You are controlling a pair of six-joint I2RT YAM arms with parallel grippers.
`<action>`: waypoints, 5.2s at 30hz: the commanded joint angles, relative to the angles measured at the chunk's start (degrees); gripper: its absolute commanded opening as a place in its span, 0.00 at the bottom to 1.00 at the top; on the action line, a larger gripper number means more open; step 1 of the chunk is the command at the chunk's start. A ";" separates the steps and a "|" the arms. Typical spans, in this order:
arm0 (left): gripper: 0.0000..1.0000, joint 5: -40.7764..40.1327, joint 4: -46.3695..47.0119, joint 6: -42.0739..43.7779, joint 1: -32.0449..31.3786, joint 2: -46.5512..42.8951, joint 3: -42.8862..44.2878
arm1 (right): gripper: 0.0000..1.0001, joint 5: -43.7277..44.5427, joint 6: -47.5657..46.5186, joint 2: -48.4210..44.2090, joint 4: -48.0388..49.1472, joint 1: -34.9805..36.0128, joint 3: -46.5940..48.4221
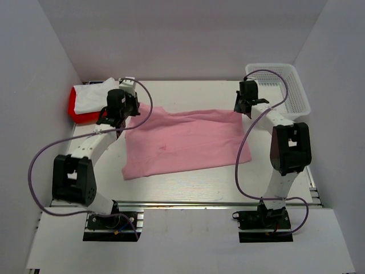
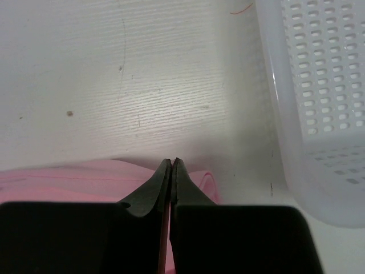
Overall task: Fold and stack the t-shirts
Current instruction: Fold the other side of the tshirt into a rectangle, then rotate the tshirt 90 degrees
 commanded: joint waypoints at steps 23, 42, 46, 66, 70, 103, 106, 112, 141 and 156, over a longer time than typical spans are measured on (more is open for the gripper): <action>0.00 12.57 -10.68 -25.73 -0.72 -47.77 -45.62 | 0.00 -1.26 3.05 -19.56 0.95 -0.12 -19.98; 1.00 14.85 -27.03 -30.04 -0.72 -50.42 -41.17 | 0.88 7.79 11.05 -25.35 -1.16 -0.13 -30.18; 1.00 10.31 -28.08 -28.73 -0.72 -48.31 -32.82 | 0.90 4.54 9.56 -30.19 -4.32 0.05 -27.90; 1.00 5.99 -17.53 -27.05 -2.48 -3.86 -18.66 | 0.90 -24.29 6.65 -12.72 1.21 0.67 -24.90; 1.00 4.58 -18.06 -27.57 -2.48 5.27 -14.71 | 0.90 -26.22 9.55 -10.95 1.38 -0.30 -29.72; 1.00 16.88 -7.77 -33.48 -11.18 76.69 78.21 | 0.90 -37.59 2.79 -13.32 2.45 52.78 -28.69; 1.00 13.81 -7.07 -32.15 -11.18 72.82 76.89 | 0.90 -34.24 2.79 -15.96 1.39 52.70 -27.55; 1.00 9.34 -8.30 -26.80 -11.18 63.35 78.84 | 0.90 -26.67 2.26 -20.78 -5.11 52.35 -22.71; 1.00 -23.70 -48.30 -13.68 -21.73 55.07 70.49 | 0.90 25.10 26.78 -46.73 -28.59 35.91 -31.05; 1.00 -18.72 -40.65 -16.42 -21.73 39.77 49.83 | 0.90 17.20 20.03 -44.71 -21.04 32.13 -34.04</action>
